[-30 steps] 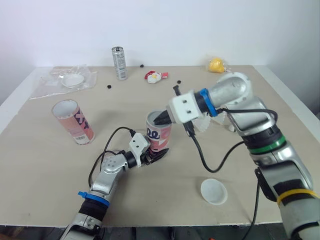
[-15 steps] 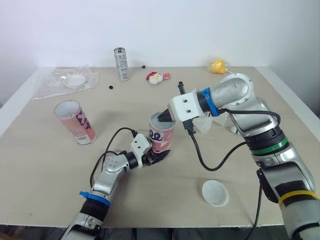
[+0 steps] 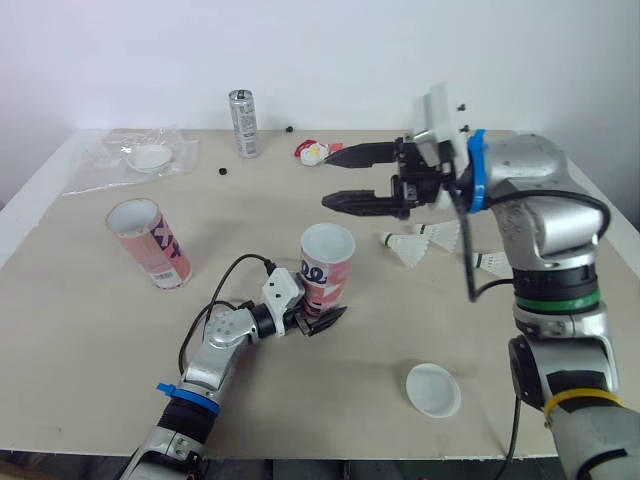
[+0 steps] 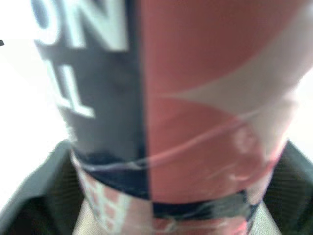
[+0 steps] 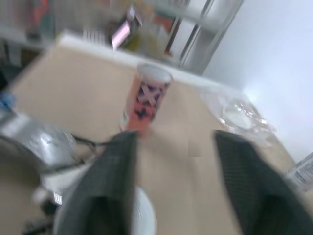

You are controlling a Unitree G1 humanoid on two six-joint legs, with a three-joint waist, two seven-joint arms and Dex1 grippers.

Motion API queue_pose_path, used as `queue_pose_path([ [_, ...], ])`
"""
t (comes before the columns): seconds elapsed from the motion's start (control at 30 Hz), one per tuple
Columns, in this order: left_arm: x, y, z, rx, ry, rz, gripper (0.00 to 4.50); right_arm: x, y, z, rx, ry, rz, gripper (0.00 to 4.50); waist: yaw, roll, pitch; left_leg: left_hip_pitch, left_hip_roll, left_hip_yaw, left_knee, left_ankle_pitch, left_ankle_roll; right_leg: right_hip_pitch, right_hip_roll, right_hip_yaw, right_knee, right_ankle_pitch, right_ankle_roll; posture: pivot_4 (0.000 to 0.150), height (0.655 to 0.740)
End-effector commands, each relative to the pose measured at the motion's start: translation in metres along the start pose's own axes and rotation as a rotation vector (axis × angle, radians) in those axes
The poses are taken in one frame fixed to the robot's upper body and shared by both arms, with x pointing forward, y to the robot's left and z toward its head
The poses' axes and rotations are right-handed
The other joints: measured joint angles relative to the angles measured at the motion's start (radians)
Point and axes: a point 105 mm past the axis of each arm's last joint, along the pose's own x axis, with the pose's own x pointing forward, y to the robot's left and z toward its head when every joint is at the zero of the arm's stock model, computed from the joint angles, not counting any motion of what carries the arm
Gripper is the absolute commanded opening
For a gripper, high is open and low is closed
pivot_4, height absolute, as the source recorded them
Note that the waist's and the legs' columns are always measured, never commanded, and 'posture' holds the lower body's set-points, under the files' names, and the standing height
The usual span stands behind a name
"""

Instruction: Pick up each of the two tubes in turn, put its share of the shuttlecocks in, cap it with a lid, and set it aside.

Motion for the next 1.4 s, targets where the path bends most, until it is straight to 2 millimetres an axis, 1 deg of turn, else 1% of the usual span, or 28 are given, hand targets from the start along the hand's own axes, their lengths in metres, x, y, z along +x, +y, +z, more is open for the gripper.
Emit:
queue_pose_path([
  [0.03,-0.016,-0.005,-0.023,-0.056,0.106,-0.036,4.5,-0.015,0.028,-0.002,0.092,0.011,0.025,4.46,-0.001,0.0,0.0,-0.001,0.0,-0.002,0.0,0.0,0.0,0.0,0.0,-0.001,0.0,-0.001,-0.001,0.15,0.74],
  [0.1,-0.024,-0.004,-0.022,-0.045,0.131,-0.059,4.5,-0.022,0.043,-0.02,0.147,0.06,0.006,4.46,-0.005,0.0,0.001,-0.002,0.0,-0.003,0.0,-0.001,0.0,-0.001,0.001,-0.003,0.0,-0.002,-0.001,0.15,0.74],
  [0.17,-0.035,-0.003,-0.022,-0.031,0.159,-0.079,4.5,-0.028,0.05,-0.038,0.181,0.104,-0.045,4.46,-0.014,0.0,0.001,-0.002,0.0,-0.003,-0.001,-0.001,0.001,-0.001,0.001,-0.002,0.0,-0.003,-0.001,0.15,0.74],
  [0.27,-0.055,0.002,-0.017,0.007,0.206,-0.099,4.5,-0.029,0.065,-0.067,0.249,0.131,-0.126,4.46,-0.027,-0.001,0.001,-0.001,0.002,-0.004,-0.002,-0.002,0.001,-0.001,0.004,-0.003,0.0,-0.004,-0.002,0.15,0.74],
  [0.33,-0.069,0.007,-0.01,0.029,0.233,-0.115,4.5,-0.026,0.078,-0.099,0.263,0.182,-0.182,4.46,-0.028,-0.002,0.002,0.001,0.004,-0.005,-0.004,-0.002,0.001,-0.001,0.006,-0.003,0.001,-0.008,0.001,0.15,0.74],
  [0.37,-0.074,0.008,-0.007,0.038,0.244,-0.127,4.5,-0.024,0.082,-0.11,0.278,0.187,-0.21,4.46,-0.029,-0.003,0.003,0.001,0.005,-0.005,-0.005,-0.002,0.001,-0.001,0.007,-0.003,0.001,-0.008,0.001,0.15,0.74],
  [0.43,-0.082,0.005,0.004,0.05,0.254,-0.182,4.5,-0.014,0.088,-0.136,0.287,0.203,-0.258,4.46,-0.029,-0.001,0.005,0.002,0.007,-0.005,-0.007,-0.002,0.001,-0.002,0.009,-0.003,0.002,-0.008,0.0,0.15,0.74],
  [0.5,-0.084,0.002,0.013,0.051,0.26,-0.225,4.5,-0.005,0.091,-0.146,0.308,0.187,-0.272,4.46,-0.03,-0.005,0.01,0.003,0.008,-0.004,-0.006,-0.001,0.0,-0.002,0.011,-0.002,0.003,-0.007,-0.001,0.15,0.74],
  [0.53,-0.083,0.0,0.017,0.047,0.26,-0.245,4.5,0.001,0.09,-0.149,0.3,0.18,-0.275,4.46,-0.028,-0.004,0.012,0.003,0.008,-0.004,-0.006,0.0,-0.002,-0.002,0.011,-0.002,0.003,-0.006,-0.002,0.15,0.74],
  [0.6,-0.082,-0.003,0.024,0.045,0.262,-0.274,4.5,0.011,0.087,-0.151,0.284,0.157,-0.274,4.46,-0.027,-0.007,0.015,0.002,0.008,-0.004,-0.006,0.001,-0.005,-0.002,0.01,-0.002,0.003,-0.006,-0.002,0.15,0.74],
  [0.63,-0.081,-0.005,0.026,0.045,0.269,-0.294,4.5,0.017,0.085,-0.151,0.279,0.151,-0.265,4.46,-0.027,-0.009,0.017,0.002,0.008,-0.004,-0.005,0.001,-0.005,-0.002,0.01,-0.002,0.003,-0.006,-0.002,0.15,0.74],
  [0.73,-0.077,-0.008,0.029,0.062,0.277,-0.314,4.5,0.027,0.081,-0.151,0.268,0.132,-0.262,4.46,-0.026,-0.011,0.017,0.0,0.008,-0.004,-0.003,0.002,-0.005,-0.003,0.01,-0.002,0.002,-0.004,-0.001,0.15,0.74],
  [0.8,-0.074,-0.007,0.03,0.069,0.276,-0.313,4.5,0.03,0.078,-0.151,0.265,0.125,-0.261,4.46,-0.025,-0.011,0.018,0.0,0.008,-0.004,-0.003,0.002,-0.006,-0.003,0.01,-0.003,0.002,-0.004,0.0,0.15,0.74],
  [0.93,-0.07,-0.007,0.029,0.085,0.282,-0.326,4.5,0.036,0.076,-0.148,0.262,0.113,-0.24,4.46,-0.025,-0.011,0.018,-0.002,0.008,-0.006,-0.003,0.001,-0.006,-0.004,0.01,-0.004,0.002,-0.004,-0.002,0.15,0.74],
  [1.1,-0.068,-0.008,0.028,0.087,0.279,-0.326,4.5,0.037,0.076,-0.151,0.263,0.121,-0.236,4.46,-0.024,-0.011,0.018,-0.003,0.008,-0.006,-0.003,0.001,-0.006,-0.004,0.01,-0.004,0.002,-0.004,-0.002,0.15,0.74],
  [1.2,-0.068,-0.007,0.027,0.09,0.281,-0.319,4.5,0.036,0.075,-0.152,0.262,0.121,-0.24,3.67,-0.024,-0.011,0.018,-0.003,0.008,-0.007,-0.002,0.001,-0.006,-0.004,0.01,-0.005,0.002,-0.004,-0.002,0.15,0.74],
  [1.27,-0.069,-0.005,0.028,0.095,0.281,-0.312,4.5,0.036,0.076,-0.151,0.258,0.12,-0.229,2.88,-0.024,-0.011,0.018,-0.003,0.008,-0.007,-0.002,0.001,-0.006,-0.003,0.01,-0.005,0.002,-0.004,-0.002,0.15,0.74],
  [1.4,-0.072,0.004,0.043,0.115,0.265,-0.276,4.5,0.032,0.08,-0.145,0.263,0.105,-0.215,2.88,-0.024,-0.011,0.018,-0.003,0.008,-0.007,-0.001,0.001,-0.006,-0.003,0.01,-0.006,0.003,-0.003,-0.002,0.15,0.74],
])
